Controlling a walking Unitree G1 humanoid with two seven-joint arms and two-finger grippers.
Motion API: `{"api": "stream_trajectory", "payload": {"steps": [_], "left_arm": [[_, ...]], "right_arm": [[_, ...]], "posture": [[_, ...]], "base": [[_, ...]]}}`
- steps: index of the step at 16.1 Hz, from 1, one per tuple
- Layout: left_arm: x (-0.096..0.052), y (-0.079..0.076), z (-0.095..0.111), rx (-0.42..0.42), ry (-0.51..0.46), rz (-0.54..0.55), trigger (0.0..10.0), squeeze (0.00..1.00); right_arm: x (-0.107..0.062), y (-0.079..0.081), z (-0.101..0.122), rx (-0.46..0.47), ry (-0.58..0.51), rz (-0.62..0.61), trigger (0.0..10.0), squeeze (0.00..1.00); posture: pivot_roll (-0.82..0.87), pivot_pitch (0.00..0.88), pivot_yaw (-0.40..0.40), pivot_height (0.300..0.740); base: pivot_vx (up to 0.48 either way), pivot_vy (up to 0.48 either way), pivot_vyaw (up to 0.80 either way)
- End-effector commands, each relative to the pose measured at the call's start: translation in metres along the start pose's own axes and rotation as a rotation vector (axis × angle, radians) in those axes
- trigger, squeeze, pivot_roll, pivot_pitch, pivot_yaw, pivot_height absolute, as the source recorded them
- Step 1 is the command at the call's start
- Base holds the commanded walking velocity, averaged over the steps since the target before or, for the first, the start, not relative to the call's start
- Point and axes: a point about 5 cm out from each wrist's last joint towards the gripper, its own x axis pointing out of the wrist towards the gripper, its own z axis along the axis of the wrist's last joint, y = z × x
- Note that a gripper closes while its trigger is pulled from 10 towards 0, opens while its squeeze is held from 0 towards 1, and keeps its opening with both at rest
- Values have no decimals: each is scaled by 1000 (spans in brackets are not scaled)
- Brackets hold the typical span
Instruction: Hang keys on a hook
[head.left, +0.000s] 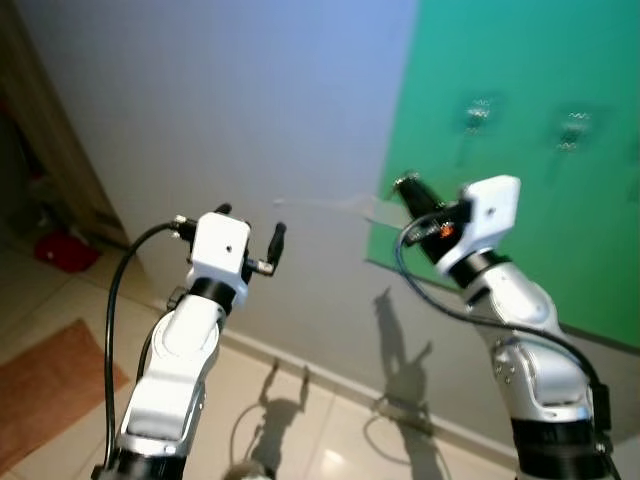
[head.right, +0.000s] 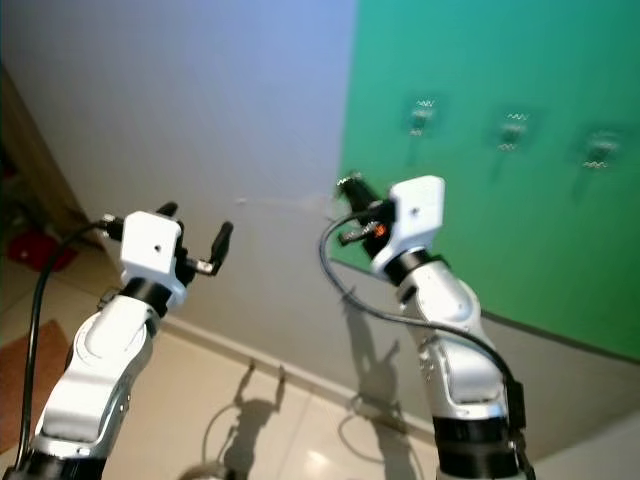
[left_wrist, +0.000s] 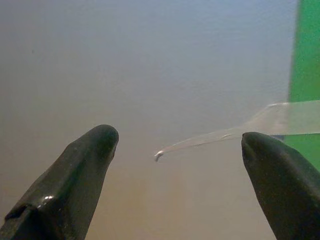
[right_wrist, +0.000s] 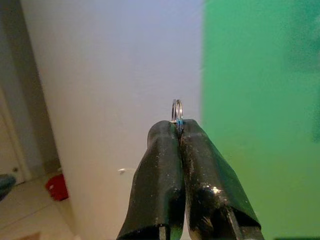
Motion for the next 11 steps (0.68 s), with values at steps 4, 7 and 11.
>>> {"api": "stream_trajectory", "payload": {"steps": [4, 7, 11], "left_arm": [[5, 6, 1, 33, 2, -18, 10000, 0], [8, 8, 3, 51, 5, -70, 10000, 0], [16, -4, 14, 44, -41, -225, 10000, 0]], "right_arm": [[16, 7, 14, 67, -36, 11, 10000, 0], [32, 10, 17, 99, -14, 9, 10000, 0], [55, 15, 23, 146, -7, 16, 10000, 0]], "posture": [[20, 0, -11, 718], [24, 0, -13, 718], [27, 0, 3, 718]], "base": [[0, -72, 0], [0, 0, 0], [0, 0, 0]]}}
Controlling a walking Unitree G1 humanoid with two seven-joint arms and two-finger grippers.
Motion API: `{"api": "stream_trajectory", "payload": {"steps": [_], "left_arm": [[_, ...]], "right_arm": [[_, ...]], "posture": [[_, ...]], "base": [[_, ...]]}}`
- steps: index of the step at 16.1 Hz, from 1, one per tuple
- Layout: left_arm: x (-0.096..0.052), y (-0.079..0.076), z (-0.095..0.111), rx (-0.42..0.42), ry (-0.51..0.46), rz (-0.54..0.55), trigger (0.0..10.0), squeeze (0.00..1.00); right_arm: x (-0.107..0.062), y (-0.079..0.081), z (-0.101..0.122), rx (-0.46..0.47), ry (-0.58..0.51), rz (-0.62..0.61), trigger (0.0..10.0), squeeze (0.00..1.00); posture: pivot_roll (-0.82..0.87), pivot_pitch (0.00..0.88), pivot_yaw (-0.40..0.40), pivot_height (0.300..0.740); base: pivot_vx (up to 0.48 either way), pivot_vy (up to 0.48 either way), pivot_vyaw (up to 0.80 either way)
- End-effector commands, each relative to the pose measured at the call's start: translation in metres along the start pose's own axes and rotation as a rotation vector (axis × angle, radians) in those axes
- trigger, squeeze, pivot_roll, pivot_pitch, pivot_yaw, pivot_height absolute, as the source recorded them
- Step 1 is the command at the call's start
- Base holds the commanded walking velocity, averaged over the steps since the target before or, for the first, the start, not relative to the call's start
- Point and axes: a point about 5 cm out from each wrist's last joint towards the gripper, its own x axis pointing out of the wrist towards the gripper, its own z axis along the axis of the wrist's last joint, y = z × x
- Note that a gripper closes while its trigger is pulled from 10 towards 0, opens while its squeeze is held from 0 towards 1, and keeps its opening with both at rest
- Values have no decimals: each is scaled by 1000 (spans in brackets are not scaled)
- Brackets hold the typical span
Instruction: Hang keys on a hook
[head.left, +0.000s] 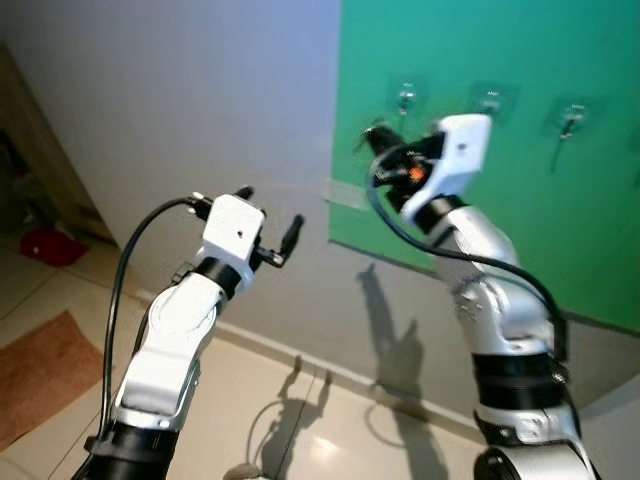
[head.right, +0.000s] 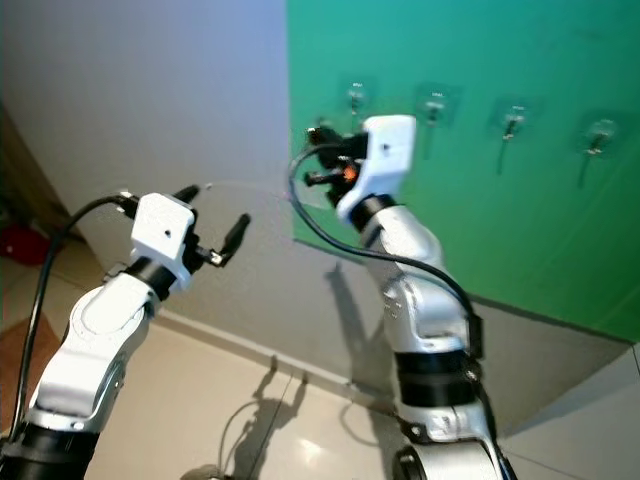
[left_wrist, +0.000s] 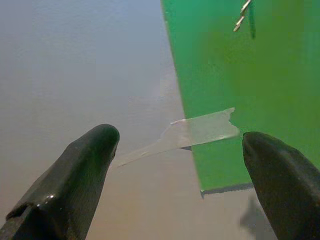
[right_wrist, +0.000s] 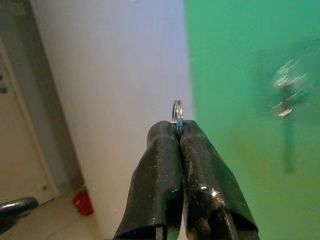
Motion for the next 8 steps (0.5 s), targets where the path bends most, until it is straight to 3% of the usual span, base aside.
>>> {"api": "stream_trajectory", "payload": {"steps": [1, 3, 8], "left_arm": [[5, -6, 5, -6, -22, -74, 10000, 0], [6, -13, 9, -25, -33, -135, 10000, 0], [-2, -15, 6, -30, -18, -172, 10000, 0]], "right_arm": [[7, -4, 2, 25, 2, -30, 10000, 0], [18, -10, 2, 61, 2, -83, 10000, 0], [31, -19, 10, 84, -39, -127, 10000, 0]], "posture": [[30, 0, 6, 718], [36, 0, 10, 718], [50, 0, 21, 718]], "base": [[0, 0, 0], [0, 0, 0], [0, 0, 0]]}}
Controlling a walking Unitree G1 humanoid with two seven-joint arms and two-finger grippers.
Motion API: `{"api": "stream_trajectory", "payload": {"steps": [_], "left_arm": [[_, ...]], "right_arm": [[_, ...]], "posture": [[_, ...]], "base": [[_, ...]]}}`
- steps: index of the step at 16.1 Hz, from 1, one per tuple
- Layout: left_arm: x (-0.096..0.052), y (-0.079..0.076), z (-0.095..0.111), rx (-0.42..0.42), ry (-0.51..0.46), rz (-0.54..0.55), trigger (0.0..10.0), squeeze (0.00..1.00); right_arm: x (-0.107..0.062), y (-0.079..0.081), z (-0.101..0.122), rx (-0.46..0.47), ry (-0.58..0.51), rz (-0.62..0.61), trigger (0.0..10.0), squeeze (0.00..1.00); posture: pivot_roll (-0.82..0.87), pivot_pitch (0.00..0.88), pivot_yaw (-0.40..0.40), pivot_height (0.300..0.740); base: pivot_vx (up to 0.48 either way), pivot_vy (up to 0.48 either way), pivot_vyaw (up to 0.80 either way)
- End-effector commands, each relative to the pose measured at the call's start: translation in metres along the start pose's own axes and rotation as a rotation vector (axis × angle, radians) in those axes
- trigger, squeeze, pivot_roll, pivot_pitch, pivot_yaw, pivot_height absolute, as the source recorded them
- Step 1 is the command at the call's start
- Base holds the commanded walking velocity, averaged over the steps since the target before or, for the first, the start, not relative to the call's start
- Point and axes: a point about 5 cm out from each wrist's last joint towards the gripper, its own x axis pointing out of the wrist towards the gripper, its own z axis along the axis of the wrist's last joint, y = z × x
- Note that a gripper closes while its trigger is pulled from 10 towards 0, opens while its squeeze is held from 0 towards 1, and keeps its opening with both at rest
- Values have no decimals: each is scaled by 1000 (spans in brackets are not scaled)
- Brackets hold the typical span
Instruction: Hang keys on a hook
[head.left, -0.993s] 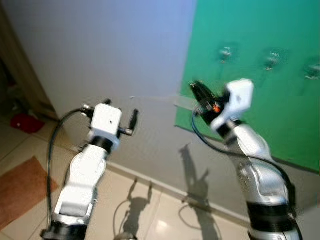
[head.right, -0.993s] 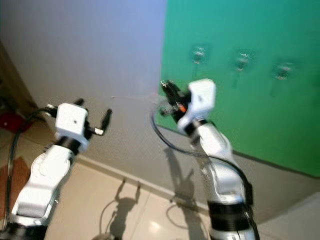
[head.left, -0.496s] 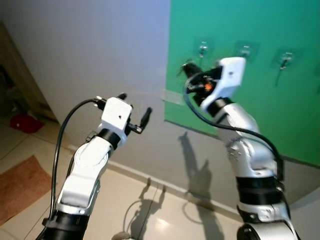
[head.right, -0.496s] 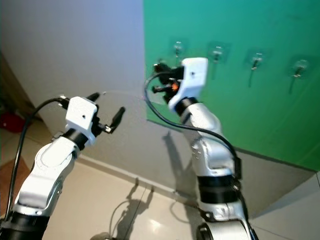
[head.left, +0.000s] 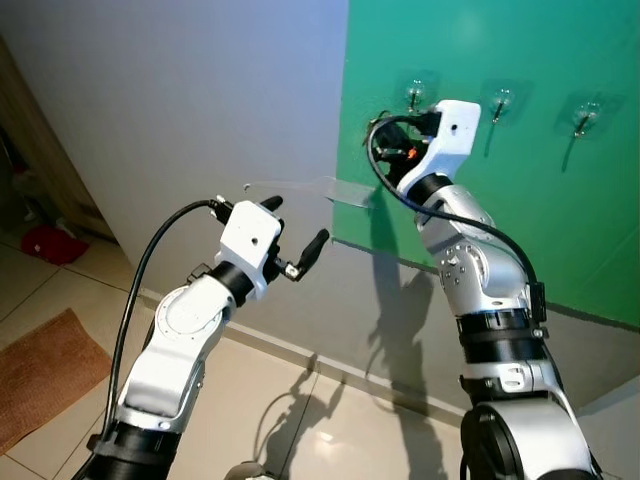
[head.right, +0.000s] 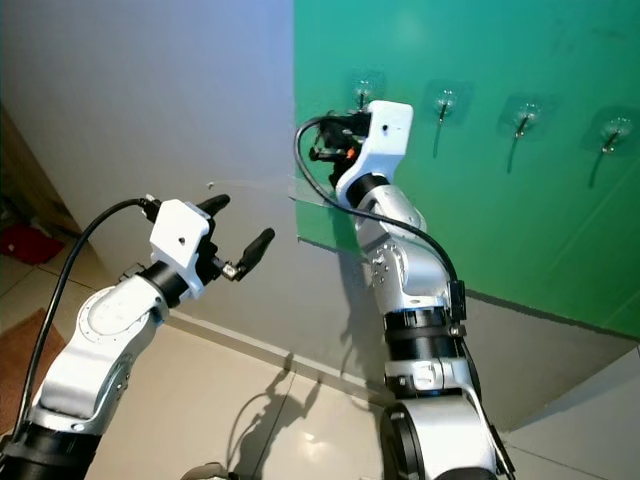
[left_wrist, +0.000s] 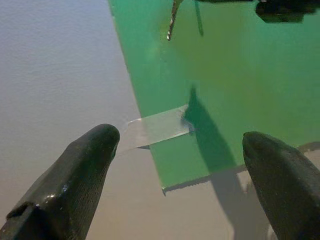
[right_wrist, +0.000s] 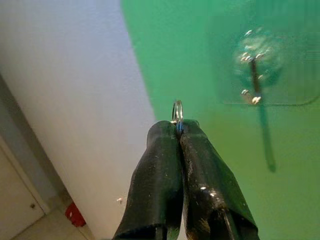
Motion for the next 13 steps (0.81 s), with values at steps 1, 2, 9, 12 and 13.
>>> {"api": "stream_trajectory", "payload": {"steps": [1, 2, 9, 12, 13], "left_arm": [[-1, -2, 3, 1, -5, -24, 10000, 0], [-1, -3, 3, 1, -4, -27, 10000, 0], [0, -2, 3, 5, -4, -37, 10000, 0], [0, -2, 3, 2, -4, -35, 10000, 0], [0, -2, 2, -1, -3, -36, 10000, 0]], "right_arm": [[3, -1, 8, 5, -37, -8, 10000, 0], [3, -3, 9, 6, -44, -21, 10000, 0], [9, -11, 10, 67, -41, -74, 10000, 0], [13, -13, 11, 109, -34, -85, 10000, 0], [14, -13, 12, 120, -33, -83, 10000, 0]], "posture": [[48, 0, 26, 718], [47, 0, 27, 718], [49, 0, 24, 718], [46, 0, 23, 718], [43, 0, 24, 718]], "base": [[0, 0, 0], [0, 0, 0], [0, 0, 0], [0, 0, 0], [0, 0, 0]]}}
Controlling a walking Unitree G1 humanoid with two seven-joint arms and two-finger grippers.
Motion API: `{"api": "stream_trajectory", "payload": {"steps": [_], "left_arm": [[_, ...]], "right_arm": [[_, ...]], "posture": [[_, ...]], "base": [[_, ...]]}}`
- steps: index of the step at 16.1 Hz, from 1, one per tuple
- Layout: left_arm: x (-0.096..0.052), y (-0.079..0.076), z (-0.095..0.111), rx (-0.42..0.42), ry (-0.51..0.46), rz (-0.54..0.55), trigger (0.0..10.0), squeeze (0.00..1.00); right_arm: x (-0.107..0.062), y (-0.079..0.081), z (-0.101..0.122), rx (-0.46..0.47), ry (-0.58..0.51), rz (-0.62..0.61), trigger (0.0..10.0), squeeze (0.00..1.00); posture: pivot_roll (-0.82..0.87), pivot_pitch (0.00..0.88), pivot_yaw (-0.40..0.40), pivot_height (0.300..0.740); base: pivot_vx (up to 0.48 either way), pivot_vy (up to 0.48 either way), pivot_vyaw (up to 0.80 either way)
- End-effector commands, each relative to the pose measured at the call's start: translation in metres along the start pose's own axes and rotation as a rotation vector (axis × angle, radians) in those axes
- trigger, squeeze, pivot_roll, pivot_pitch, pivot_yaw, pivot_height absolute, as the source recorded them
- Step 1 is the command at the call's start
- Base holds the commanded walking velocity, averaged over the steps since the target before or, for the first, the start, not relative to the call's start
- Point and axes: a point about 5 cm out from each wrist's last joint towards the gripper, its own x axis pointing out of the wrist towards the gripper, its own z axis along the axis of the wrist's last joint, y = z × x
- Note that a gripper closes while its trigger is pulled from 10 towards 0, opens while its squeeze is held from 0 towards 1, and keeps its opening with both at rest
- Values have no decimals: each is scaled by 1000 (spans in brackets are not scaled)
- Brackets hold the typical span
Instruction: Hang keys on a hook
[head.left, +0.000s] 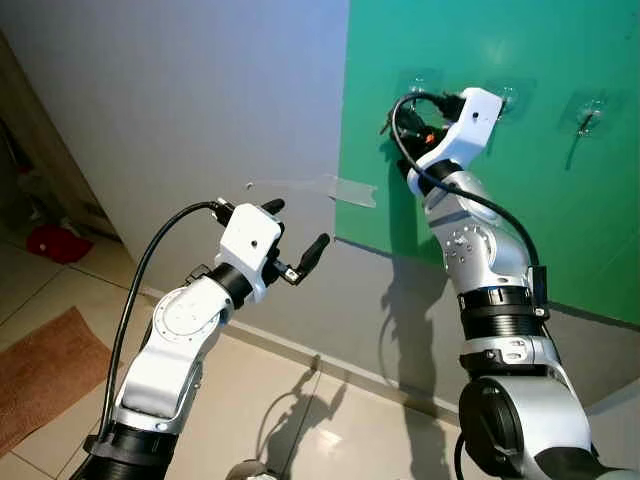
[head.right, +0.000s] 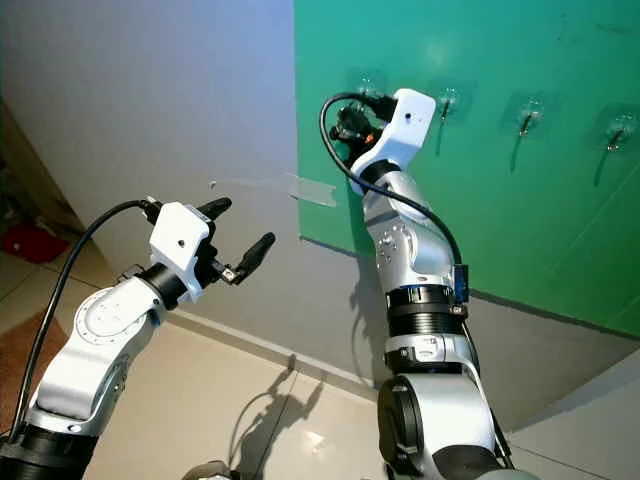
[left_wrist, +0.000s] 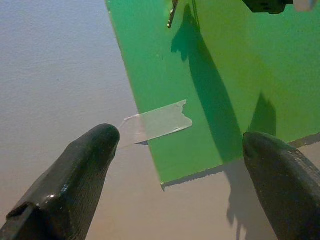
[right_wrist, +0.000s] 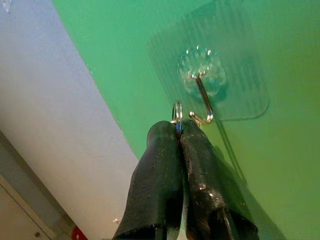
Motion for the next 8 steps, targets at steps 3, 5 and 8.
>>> {"api": "stream_trajectory", "payload": {"steps": [3, 5, 8], "left_arm": [[1, -3, 2, -6, -5, -20, 10000, 0], [2, -3, 2, -6, -4, -24, 10000, 0], [4, -5, 2, -7, -6, -35, 10000, 0]], "right_arm": [[5, 1, 4, 50, 0, -14, 10000, 0], [4, -4, 3, 57, 12, -38, 10000, 0], [2, -14, -4, 82, 55, -88, 10000, 0]], "posture": [[39, 0, 25, 718], [35, 0, 30, 718], [31, 0, 36, 718]], "base": [[0, 0, 0], [0, 0, 0], [0, 0, 0]]}}
